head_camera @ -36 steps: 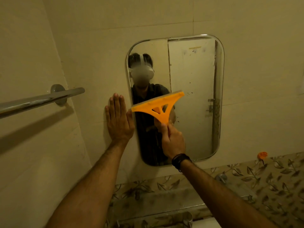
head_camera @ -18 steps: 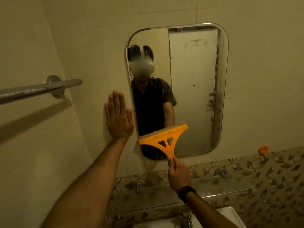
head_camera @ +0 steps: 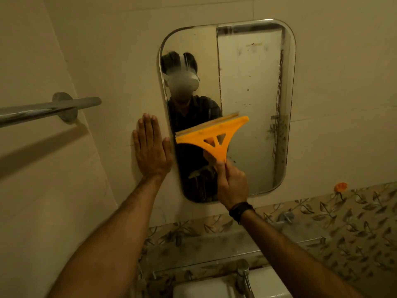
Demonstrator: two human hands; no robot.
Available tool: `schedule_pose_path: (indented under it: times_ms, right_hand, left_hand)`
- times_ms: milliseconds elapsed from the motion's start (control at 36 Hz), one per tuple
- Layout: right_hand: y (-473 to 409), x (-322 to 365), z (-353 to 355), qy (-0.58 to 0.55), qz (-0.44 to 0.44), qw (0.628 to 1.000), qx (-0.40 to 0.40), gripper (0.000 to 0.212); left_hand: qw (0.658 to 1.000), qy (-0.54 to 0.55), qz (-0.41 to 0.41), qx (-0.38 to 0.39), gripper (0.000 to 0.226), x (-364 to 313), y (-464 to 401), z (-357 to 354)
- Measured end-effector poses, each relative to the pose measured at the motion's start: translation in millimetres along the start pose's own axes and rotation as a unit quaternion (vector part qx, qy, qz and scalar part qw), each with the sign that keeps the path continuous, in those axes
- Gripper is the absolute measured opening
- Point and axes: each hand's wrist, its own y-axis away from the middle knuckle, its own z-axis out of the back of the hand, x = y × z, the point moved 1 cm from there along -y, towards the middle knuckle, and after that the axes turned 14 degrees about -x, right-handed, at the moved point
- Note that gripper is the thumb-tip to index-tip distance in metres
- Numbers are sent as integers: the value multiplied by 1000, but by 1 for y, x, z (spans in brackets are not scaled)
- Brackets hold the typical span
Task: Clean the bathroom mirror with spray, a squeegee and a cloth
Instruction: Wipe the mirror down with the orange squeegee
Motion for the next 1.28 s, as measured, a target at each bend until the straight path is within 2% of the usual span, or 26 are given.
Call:
schedule_pose_path:
  times_ms: [111, 306, 750, 917, 1028, 1167, 1278]
  right_hand:
    - [-6, -13, -3, 26, 2, 999, 19, 37]
    - [48, -55, 7, 45, -32, 996, 71, 36]
    - [122, -93, 34, 117, -83, 982, 121, 36]
    - [107, -74, 35, 63, -79, 993, 65, 42]
    - [63, -43, 28, 4, -40, 999, 15, 42]
    - [27, -29, 12, 28, -26, 999, 38, 28]
    - [49, -44, 10, 32, -60, 995, 72, 33]
  left_hand:
    - [1000, -2, -2, -3, 66, -2, 1, 2]
    - [1000, -3, -2, -2, 66, -2, 1, 2]
    - [1000, -11, -2, -4, 65, -5, -1, 5]
    - [1000, -17, -8, -12, 66, -4, -1, 4]
    - [1000, -23, -10, -16, 66, -5, 1, 6]
    - [999, -27, -15, -17, 66, -5, 0, 6]
    - [999, -30, -15, -15, 67, -5, 0, 5]
